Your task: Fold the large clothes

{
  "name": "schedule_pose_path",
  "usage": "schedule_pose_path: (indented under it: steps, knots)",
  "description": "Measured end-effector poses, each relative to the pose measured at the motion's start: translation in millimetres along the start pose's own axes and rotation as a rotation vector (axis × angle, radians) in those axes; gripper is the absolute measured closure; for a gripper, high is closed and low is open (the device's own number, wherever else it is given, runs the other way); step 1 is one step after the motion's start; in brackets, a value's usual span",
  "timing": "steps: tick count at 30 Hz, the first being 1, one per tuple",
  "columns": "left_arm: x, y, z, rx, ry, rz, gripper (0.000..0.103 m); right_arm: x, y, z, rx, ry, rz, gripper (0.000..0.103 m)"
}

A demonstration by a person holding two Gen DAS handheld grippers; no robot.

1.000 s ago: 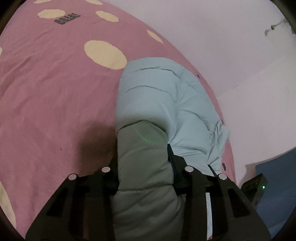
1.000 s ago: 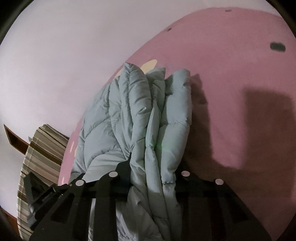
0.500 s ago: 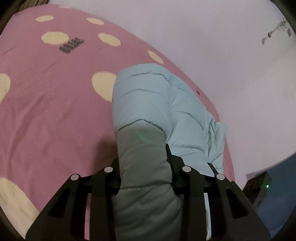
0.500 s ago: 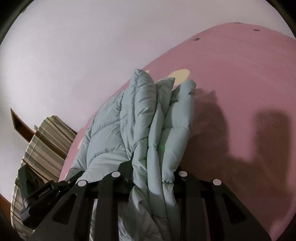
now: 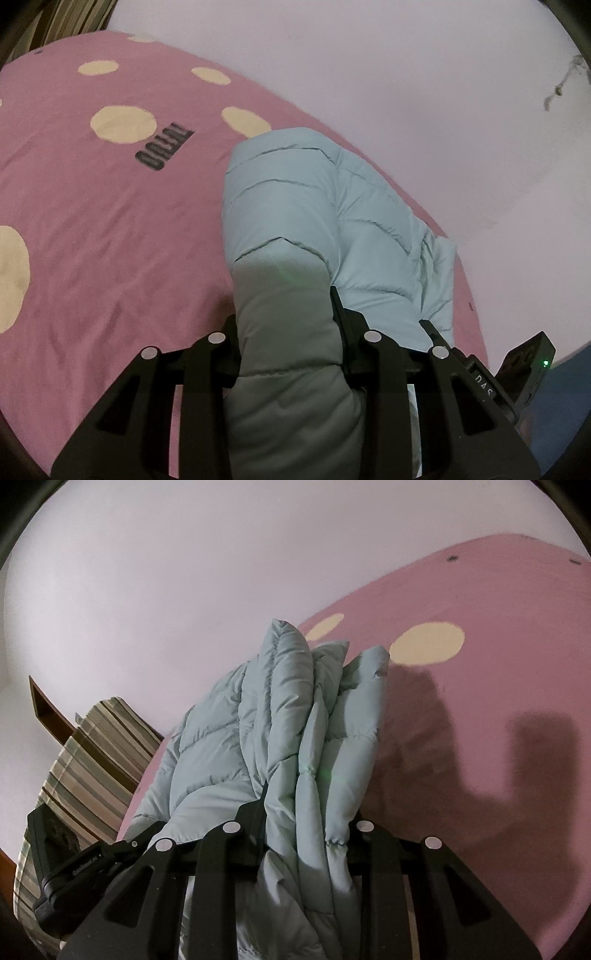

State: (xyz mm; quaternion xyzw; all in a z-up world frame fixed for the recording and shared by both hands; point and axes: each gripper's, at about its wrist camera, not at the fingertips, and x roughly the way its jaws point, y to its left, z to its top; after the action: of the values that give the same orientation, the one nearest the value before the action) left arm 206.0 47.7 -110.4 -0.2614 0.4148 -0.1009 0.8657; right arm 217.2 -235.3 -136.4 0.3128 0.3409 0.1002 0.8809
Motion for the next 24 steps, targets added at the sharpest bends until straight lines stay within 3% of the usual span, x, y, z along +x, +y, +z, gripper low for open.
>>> schedule_pose_path:
  steps: [5, 24]
  knots:
    - [19, 25, -9, -0.032, 0.051, 0.012, 0.070, 19, -4, -8, 0.013, 0.044, -0.021, 0.078]
    - [32, 37, -15, -0.018, 0.062, 0.027, 0.064, 40, -20, -8, 0.065, 0.091, -0.023, 0.075]
